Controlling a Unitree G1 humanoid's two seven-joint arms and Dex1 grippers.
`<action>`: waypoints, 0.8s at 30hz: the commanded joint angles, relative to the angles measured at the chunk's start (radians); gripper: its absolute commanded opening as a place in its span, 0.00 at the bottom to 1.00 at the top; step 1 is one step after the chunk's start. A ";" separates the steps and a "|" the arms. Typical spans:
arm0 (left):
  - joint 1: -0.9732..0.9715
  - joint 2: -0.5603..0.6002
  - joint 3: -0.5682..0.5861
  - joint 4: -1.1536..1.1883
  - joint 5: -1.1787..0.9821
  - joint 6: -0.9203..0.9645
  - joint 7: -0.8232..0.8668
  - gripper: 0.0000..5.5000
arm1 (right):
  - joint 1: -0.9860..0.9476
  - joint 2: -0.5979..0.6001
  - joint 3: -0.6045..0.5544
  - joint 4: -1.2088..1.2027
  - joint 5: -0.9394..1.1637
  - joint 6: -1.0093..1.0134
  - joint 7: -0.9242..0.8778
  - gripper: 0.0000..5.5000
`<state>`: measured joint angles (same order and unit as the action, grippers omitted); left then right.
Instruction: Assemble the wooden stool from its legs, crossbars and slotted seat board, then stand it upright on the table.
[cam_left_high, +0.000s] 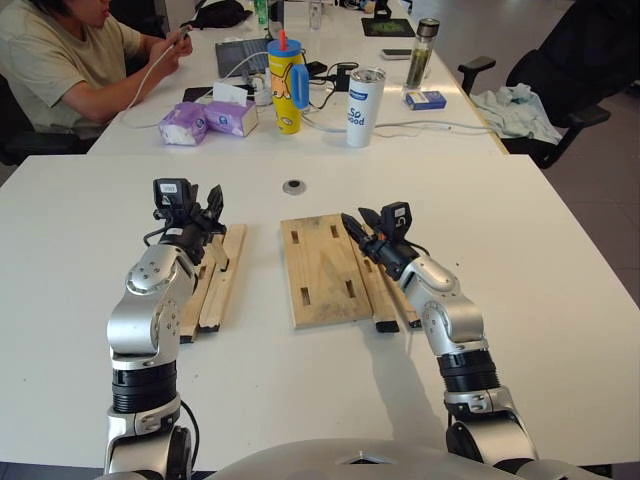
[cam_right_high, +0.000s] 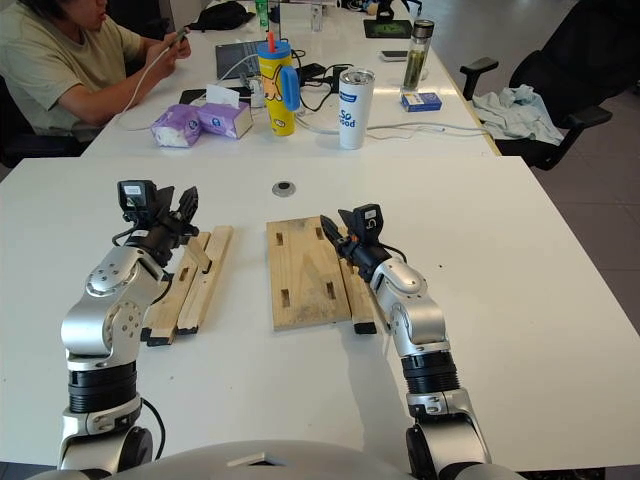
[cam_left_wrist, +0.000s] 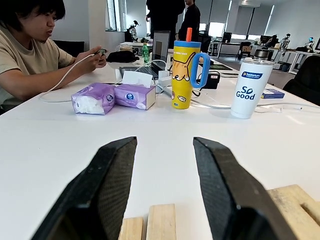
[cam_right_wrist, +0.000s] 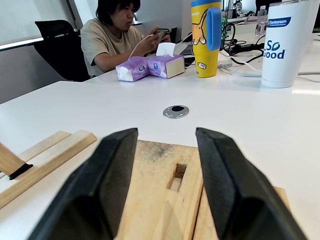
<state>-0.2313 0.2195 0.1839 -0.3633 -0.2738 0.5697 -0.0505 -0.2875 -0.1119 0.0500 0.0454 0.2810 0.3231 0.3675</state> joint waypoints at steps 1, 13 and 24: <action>-0.005 0.007 0.034 -0.158 -0.001 -0.017 0.024 0.38 | 0.000 0.000 -0.001 -0.008 -0.003 0.003 0.006 0.39; 0.222 0.011 -0.020 -0.309 -0.023 0.106 -0.013 0.38 | 0.043 0.012 0.004 -0.042 -0.005 0.010 -0.007 0.39; 0.252 0.010 -0.099 -0.213 0.083 0.090 0.008 0.38 | 0.033 0.004 0.017 -0.042 -0.001 0.028 0.011 0.39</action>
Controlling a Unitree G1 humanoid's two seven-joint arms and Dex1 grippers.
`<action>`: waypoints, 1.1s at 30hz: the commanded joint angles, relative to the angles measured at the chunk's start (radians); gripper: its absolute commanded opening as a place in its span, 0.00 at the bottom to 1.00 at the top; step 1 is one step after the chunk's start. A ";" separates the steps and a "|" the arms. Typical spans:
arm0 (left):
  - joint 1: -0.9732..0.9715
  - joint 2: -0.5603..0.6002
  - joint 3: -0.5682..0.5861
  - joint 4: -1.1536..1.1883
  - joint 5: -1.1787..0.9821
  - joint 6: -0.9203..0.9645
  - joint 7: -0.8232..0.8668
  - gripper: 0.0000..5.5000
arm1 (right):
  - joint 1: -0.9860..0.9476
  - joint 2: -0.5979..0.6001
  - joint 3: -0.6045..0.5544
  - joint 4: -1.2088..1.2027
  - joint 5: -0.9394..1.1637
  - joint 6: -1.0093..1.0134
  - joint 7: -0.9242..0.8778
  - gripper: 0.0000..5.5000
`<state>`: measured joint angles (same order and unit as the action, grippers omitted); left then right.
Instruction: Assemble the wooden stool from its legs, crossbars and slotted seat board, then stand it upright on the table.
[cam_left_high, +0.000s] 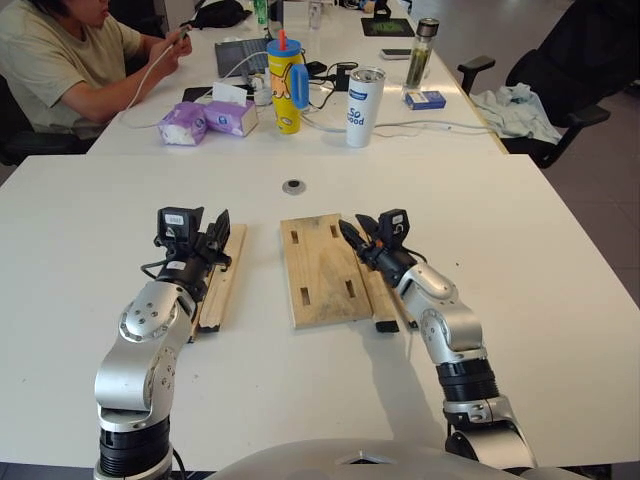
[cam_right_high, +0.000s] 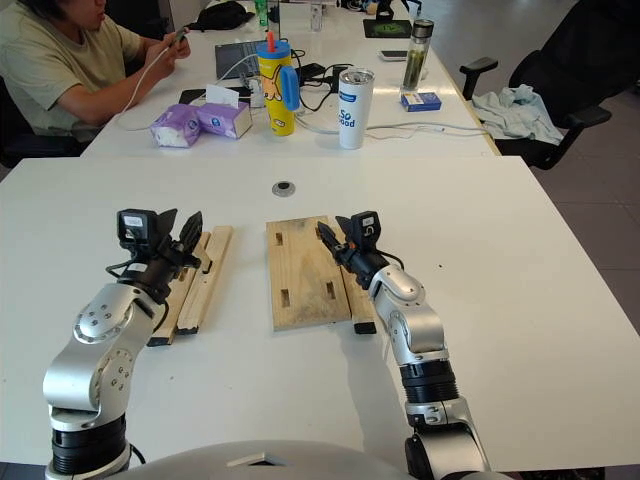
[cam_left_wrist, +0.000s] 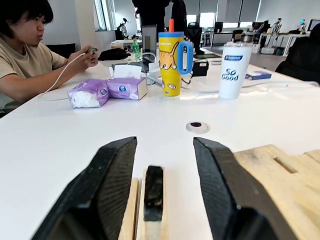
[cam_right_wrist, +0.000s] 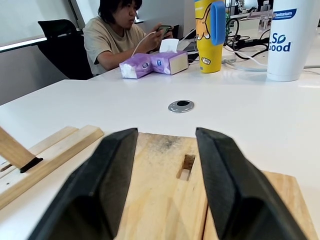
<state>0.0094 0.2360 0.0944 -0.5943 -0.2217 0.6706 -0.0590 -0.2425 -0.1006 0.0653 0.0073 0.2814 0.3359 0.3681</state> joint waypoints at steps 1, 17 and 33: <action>0.010 -0.011 -0.013 0.018 0.039 -0.014 0.021 0.38 | -0.011 -0.009 0.001 -0.005 -0.001 0.018 0.012 0.39; 0.036 -0.061 -0.030 0.063 0.080 -0.028 0.029 0.28 | -0.030 -0.024 0.000 0.003 -0.001 0.038 0.034 0.39; -0.020 -0.076 0.008 0.130 0.070 -0.064 0.021 0.07 | -0.081 -0.021 -0.058 0.037 -0.038 -0.040 -0.035 0.39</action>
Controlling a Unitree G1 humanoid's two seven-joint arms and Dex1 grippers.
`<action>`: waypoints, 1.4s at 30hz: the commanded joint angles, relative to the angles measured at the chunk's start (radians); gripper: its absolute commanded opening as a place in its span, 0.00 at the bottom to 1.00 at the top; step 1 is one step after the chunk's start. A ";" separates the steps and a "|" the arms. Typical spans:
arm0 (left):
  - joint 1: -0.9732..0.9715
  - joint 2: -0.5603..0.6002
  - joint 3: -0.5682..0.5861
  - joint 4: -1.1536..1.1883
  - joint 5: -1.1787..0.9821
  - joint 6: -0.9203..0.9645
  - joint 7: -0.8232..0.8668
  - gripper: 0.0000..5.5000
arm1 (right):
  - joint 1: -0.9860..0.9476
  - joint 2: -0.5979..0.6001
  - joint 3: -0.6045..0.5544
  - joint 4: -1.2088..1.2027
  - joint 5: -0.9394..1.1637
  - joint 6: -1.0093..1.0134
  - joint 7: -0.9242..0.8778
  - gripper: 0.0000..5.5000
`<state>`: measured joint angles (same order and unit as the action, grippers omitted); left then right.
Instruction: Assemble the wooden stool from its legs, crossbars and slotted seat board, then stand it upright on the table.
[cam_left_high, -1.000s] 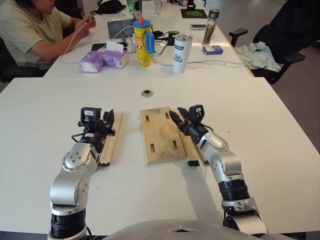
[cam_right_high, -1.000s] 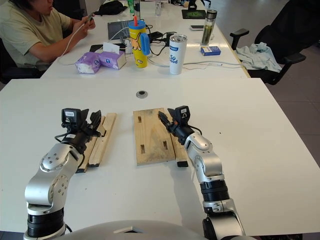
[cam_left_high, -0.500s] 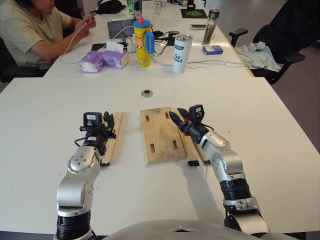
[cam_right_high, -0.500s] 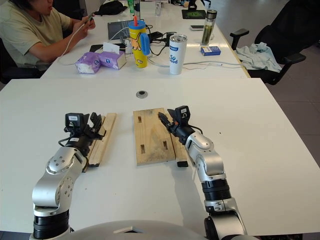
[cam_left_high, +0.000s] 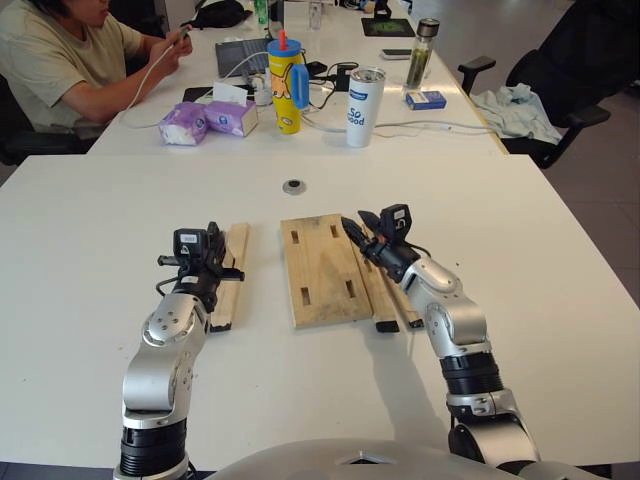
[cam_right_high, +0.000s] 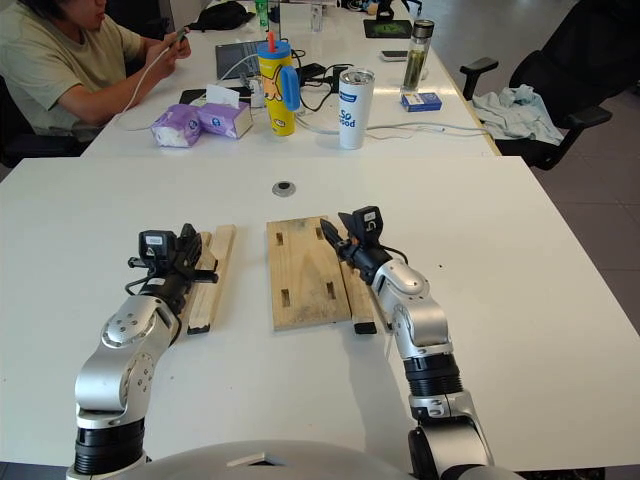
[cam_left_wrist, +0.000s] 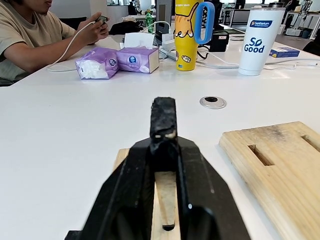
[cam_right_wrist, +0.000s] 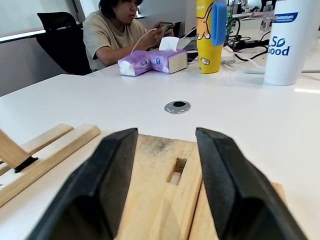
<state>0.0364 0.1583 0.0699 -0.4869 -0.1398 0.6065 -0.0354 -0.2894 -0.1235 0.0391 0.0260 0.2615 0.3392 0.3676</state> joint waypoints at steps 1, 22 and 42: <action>-0.078 0.008 0.048 0.027 -0.021 -0.005 -0.008 0.07 | -0.041 0.001 -0.040 0.030 -0.026 -0.057 -0.047 0.39; -0.580 0.131 0.253 0.332 -0.525 0.137 -0.361 0.07 | -0.117 -0.106 -0.334 0.125 0.618 0.356 0.335 0.89; -0.753 0.169 0.287 0.442 -1.013 0.455 -0.501 0.07 | -0.218 -0.141 -0.415 0.141 0.943 0.675 0.407 0.98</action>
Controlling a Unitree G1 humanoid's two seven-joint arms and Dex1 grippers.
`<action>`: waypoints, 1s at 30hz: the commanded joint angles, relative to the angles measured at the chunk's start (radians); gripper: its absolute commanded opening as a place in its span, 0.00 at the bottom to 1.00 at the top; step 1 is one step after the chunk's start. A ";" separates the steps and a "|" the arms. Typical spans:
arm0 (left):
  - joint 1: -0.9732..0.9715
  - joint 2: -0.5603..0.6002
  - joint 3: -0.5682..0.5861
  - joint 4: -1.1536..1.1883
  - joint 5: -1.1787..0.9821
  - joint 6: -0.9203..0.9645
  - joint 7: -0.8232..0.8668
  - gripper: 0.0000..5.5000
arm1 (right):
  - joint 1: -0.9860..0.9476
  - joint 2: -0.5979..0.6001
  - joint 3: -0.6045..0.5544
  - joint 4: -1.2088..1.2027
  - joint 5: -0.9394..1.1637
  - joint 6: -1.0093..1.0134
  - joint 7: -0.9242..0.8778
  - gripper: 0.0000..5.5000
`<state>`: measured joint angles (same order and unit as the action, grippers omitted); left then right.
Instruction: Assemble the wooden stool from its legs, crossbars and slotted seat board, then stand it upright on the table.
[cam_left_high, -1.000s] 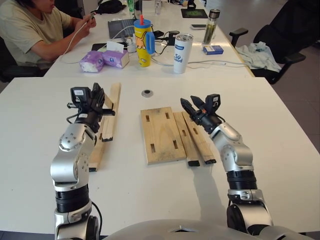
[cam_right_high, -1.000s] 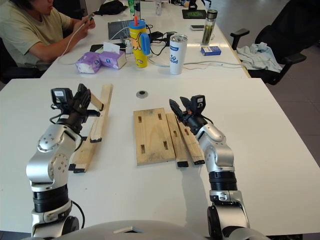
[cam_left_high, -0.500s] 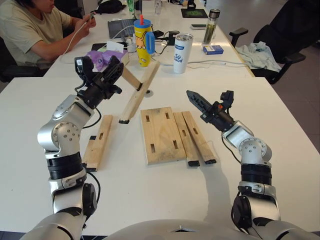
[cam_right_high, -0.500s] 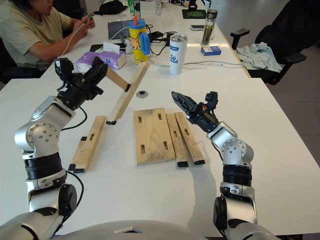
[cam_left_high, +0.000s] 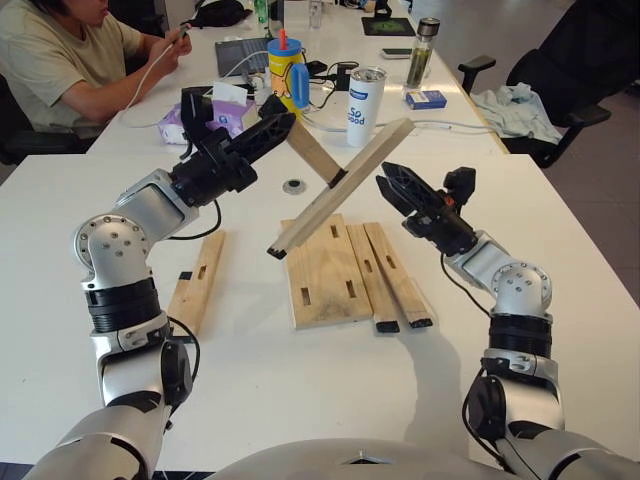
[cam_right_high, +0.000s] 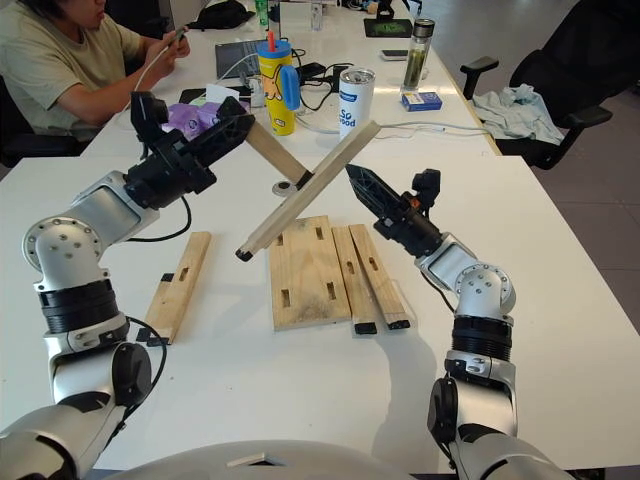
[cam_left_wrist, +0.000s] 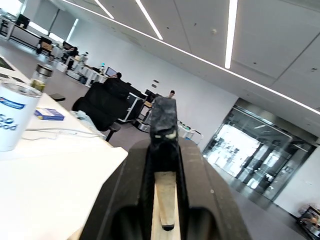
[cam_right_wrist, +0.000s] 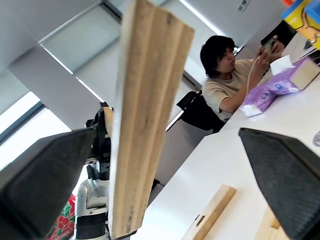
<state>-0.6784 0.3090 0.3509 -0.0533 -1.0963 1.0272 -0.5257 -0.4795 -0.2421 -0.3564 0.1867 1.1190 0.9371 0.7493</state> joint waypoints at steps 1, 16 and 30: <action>-0.043 0.022 0.004 0.013 -0.068 0.043 -0.012 0.07 | -0.031 -0.027 -0.027 -0.021 0.110 0.098 0.027 0.98; -0.050 0.049 -0.006 0.042 -0.170 0.119 0.020 0.07 | -0.015 -0.049 -0.049 -0.075 0.263 0.193 0.015 0.73; -0.066 0.047 -0.020 0.043 -0.180 0.083 0.066 0.07 | 0.013 -0.051 -0.032 -0.101 0.275 0.181 0.068 0.38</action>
<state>-0.7164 0.3482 0.3300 -0.0115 -1.3007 1.1468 -0.4772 -0.4656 -0.2876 -0.4005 0.1055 1.3800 1.1115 0.7921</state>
